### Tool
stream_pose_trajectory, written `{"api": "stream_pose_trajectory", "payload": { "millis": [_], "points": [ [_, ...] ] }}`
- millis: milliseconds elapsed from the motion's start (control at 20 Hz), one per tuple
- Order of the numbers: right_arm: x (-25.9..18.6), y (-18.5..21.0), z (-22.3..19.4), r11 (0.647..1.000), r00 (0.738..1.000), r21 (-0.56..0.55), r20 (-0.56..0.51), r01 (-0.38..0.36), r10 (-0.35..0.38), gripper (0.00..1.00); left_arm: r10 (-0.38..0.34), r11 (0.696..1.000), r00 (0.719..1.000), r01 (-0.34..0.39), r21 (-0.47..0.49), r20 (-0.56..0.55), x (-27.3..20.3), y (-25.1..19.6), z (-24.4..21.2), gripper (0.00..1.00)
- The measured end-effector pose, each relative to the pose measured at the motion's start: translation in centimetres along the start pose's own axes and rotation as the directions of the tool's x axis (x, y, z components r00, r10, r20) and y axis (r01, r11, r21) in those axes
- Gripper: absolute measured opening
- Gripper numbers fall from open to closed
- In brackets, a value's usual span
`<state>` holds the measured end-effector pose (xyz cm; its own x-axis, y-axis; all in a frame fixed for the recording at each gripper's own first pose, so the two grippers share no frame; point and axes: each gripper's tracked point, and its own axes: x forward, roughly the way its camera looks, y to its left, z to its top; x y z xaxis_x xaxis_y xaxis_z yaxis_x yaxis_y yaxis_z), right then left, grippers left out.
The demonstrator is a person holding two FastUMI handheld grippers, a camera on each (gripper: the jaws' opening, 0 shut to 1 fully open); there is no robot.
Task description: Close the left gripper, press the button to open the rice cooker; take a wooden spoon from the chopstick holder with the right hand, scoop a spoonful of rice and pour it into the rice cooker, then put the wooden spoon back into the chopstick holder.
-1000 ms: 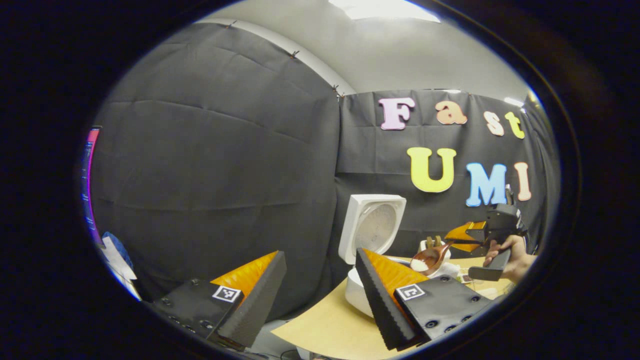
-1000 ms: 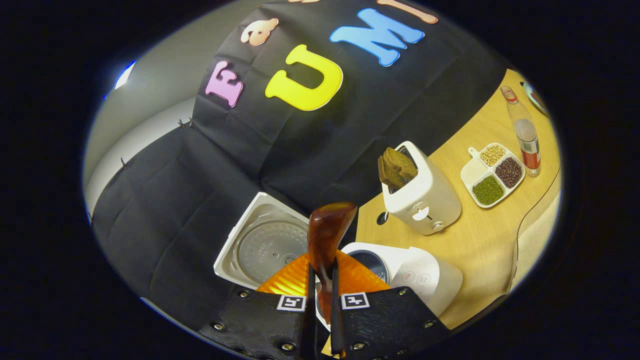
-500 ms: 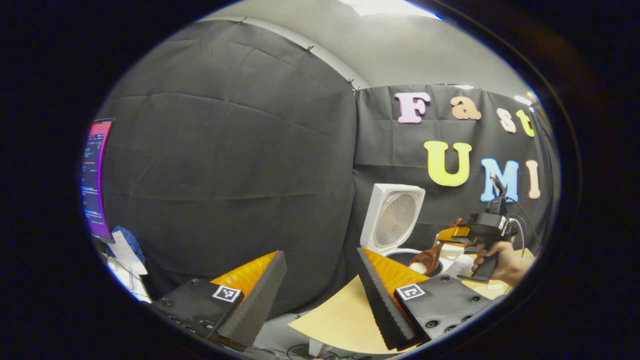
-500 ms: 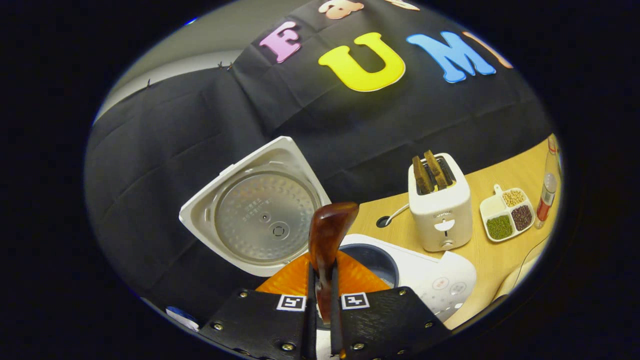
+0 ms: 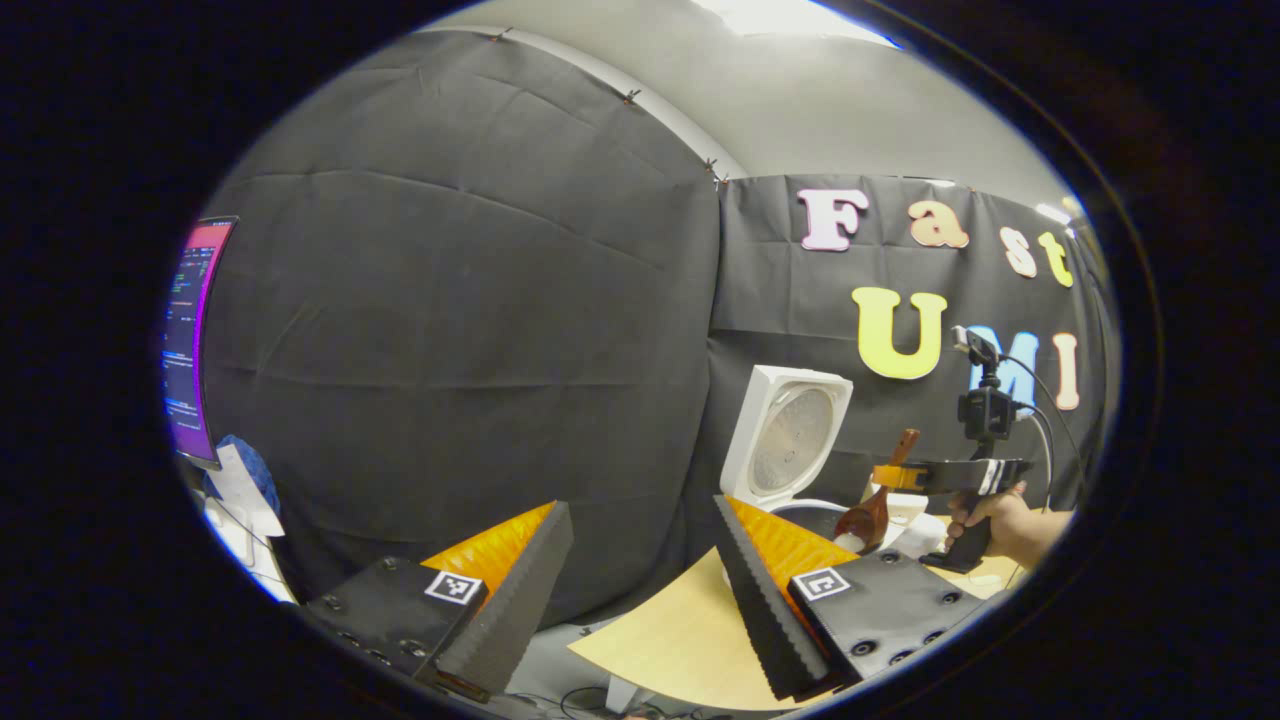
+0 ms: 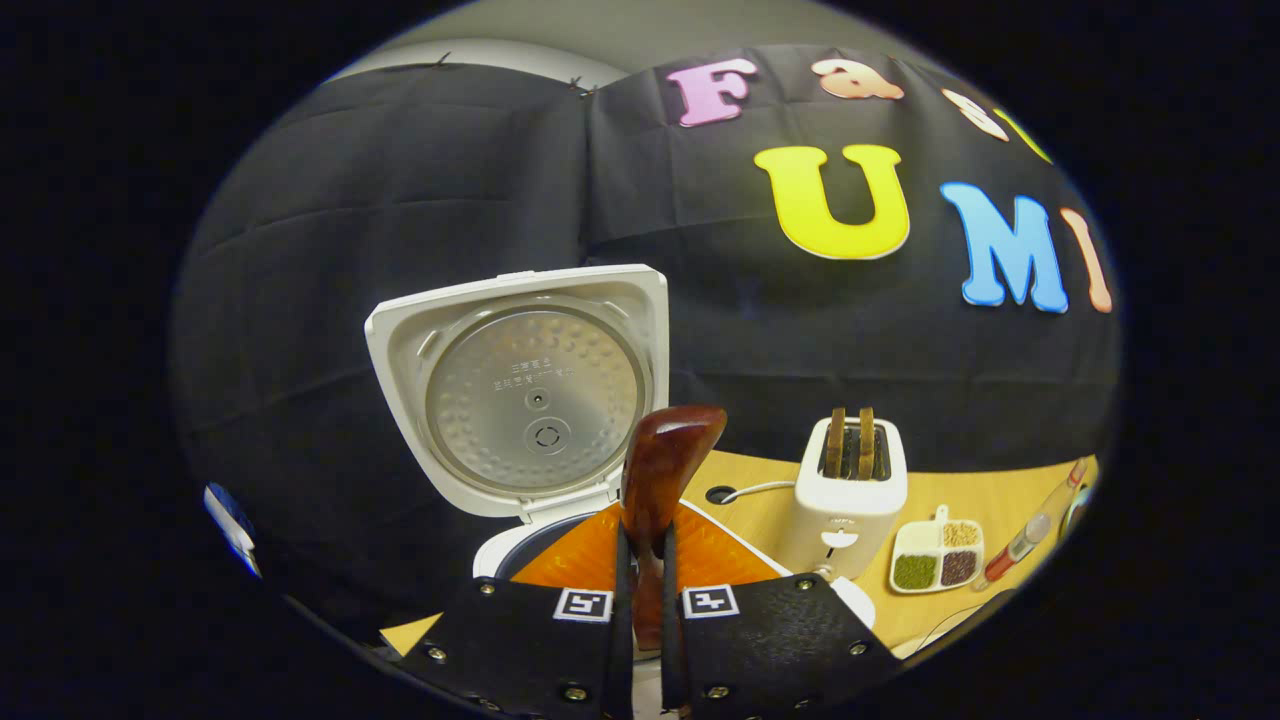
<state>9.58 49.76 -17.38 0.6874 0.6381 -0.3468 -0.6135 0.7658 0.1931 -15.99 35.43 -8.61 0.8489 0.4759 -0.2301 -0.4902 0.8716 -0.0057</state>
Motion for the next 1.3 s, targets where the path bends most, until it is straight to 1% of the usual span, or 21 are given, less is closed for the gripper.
{"api": "stream_pose_trajectory", "payload": {
  "millis": [100, 250, 400, 500, 550, 600, 700, 800, 850, 950, 1050, 1100, 1150, 1200, 1300],
  "points": [
    [-0.4, 0.3, 1.0, 0.993, 1.0, -0.117, 0.026, 0.01, -0.007, 0.11, -0.004, 1.0, 1.0, 0.004, -0.004, 0.003, 0.1, -0.2, 0.2, 0.97],
    [0.0, 0.5, 1.3, 0.965, 0.998, -0.262, 0.057, 0.025, -0.01, 0.11, -0.007, 1.0, 1.0, 0.007, -0.008, 0.004, 0.3, -0.4, 0.2, 0.97],
    [-0.4, 0.2, 1.8, 0.94, 0.997, -0.337, 0.079, 0.045, -0.019, 0.11, -0.002, 1.0, 1.0, 0.002, -0.007, 0.008, 0.4, -0.5, 0.3, 0.97],
    [-0.5, 0.3, 1.9, 0.942, 0.997, -0.332, 0.078, 0.039, -0.014, 0.11, -0.002, 1.0, 1.0, 0.002, -0.005, 0.014, 0.4, -0.7, 0.6, 0.97],
    [-0.5, 0.5, 1.8, 0.953, 0.997, -0.303, 0.072, 0.025, -0.003, 0.11, -0.002, 1.0, 1.0, 0.002, -0.004, 0.016, 0.3, -0.7, 0.7, 0.94],
    [-0.4, 0.5, 1.7, 0.966, 0.998, -0.257, 0.065, 0.011, 0.005, 0.11, -0.003, 1.0, 1.0, 0.003, -0.006, 0.017, 0.3, -0.7, 0.8, 0.97],
    [-0.5, 0.4, 1.9, 0.992, 0.999, -0.125, 0.051, -0.007, 0.013, 0.11, -0.005, 1.0, 1.0, 0.006, -0.008, 0.019, 0.2, -0.9, 1.2, 0.96],
    [-1.1, -0.8, 2.5, 1.0, 0.999, 0.023, 0.036, 0.003, -0.004, 0.12, -0.006, 1.0, 1.0, 0.006, 0.005, 0.031, 0.0, -1.1, 1.8, 0.97],
    [-1.3, -1.3, 2.8, 0.995, 0.999, 0.102, 0.034, 0.006, -0.01, 0.12, -0.007, 1.0, 0.999, 0.007, 0.015, 0.041, 0.0, -1.2, 1.9, 0.97],
    [-1.7, -2.1, 3.1, 0.972, 0.999, 0.235, 0.032, 0.009, -0.017, 0.12, -0.012, 1.0, 0.998, 0.011, 0.017, 0.055, 0.1, -1.6, 2.5, 0.97],
    [-2.4, -3.0, 3.5, 0.929, 0.999, 0.369, 0.036, 0.0, -0.015, 0.12, -0.027, 1.0, 0.998, 0.027, 0.004, 0.064, 0.2, -2.4, 2.9, 0.96],
    [-2.9, -3.5, 3.7, 0.909, 0.999, 0.416, 0.035, -0.004, -0.012, 0.11, -0.033, 0.999, 0.997, 0.033, 0.003, 0.072, 0.4, -2.8, 3.1, 0.97],
    [-3.5, -4.0, 4.0, 0.892, 0.999, 0.453, 0.036, -0.005, -0.013, 0.11, -0.04, 0.999, 0.996, 0.039, 0.007, 0.077, 0.5, -3.2, 3.4, 0.97],
    [-4.2, -4.8, 4.4, 0.879, 0.999, 0.477, 0.043, -0.005, -0.018, 0.11, -0.048, 0.999, 0.995, 0.048, 0.011, 0.082, 0.4, -3.6, 3.7, 0.99],
    [-5.6, -6.2, 5.0, 0.864, 0.998, 0.504, 0.058, -0.006, -0.027, 0.11, -0.072, 0.997, 0.993, 0.071, 0.019, 0.092, 0.3, -5.0, 4.8, 0.99]
  ]
}}
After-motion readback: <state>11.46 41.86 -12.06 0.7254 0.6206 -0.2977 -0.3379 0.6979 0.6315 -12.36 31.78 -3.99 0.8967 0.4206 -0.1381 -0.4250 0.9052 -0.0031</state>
